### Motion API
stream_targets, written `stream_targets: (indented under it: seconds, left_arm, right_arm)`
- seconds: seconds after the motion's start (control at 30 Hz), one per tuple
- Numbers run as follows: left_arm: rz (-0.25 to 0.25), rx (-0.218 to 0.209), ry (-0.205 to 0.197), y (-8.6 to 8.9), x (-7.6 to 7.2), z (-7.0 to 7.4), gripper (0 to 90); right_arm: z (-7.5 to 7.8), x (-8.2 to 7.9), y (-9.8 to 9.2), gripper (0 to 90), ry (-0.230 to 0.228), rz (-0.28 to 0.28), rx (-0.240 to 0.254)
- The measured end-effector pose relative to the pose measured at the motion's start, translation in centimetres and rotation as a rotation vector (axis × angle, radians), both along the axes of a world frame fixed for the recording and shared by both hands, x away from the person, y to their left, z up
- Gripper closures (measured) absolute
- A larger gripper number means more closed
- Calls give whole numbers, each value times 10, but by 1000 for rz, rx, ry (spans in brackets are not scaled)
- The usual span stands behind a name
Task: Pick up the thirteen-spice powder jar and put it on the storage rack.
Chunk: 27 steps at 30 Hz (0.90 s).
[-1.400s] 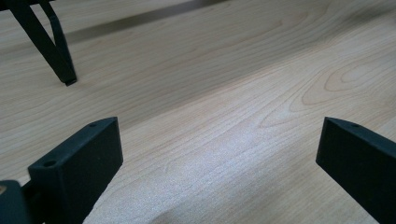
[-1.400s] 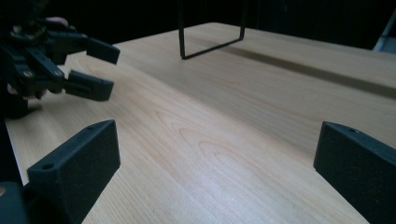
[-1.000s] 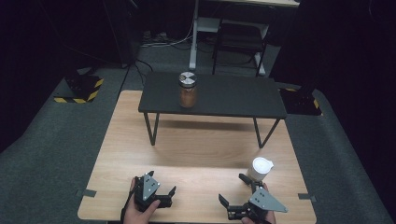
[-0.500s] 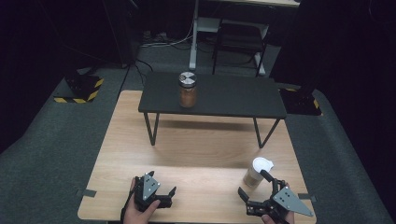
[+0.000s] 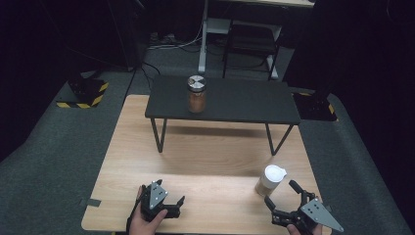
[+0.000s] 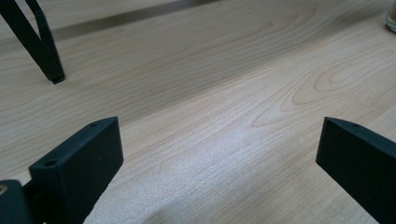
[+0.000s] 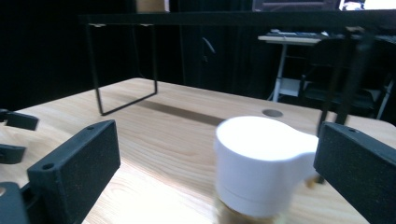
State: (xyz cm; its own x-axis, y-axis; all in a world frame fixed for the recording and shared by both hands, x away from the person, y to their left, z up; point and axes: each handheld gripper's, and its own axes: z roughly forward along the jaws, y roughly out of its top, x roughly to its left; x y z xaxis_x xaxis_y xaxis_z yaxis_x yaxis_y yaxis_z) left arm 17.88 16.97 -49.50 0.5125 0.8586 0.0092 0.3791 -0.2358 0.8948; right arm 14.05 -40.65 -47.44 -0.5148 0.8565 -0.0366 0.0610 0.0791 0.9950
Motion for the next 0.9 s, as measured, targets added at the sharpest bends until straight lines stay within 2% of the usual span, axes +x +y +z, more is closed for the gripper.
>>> stream_targets:
  seconds: [0.13,0.2,0.3,0.37,0.5,0.9]
  left_arm:
    - [-3,-4,2,1,0,0,9]
    - [-5,-4,1,1,0,0,9]
    - [-5,-2,2,1,1,0,9]
    - [-5,0,2,0,0,0,9]
    - [-3,3,-5,0,-1,0,10]
    - [5,-5,-1,0,-1,0,11]
  right_arm:
    - [-4,3,-7,0,22,-29,-18]
    - [-5,4,-9,0,34,-34,-12]
    - [-10,10,-15,2,81,-45,-13]
    - [-11,11,-16,2,90,-45,-12]
    - [-15,19,-15,4,143,-48,-17]
    - [-22,32,-3,39,185,-65,-21]
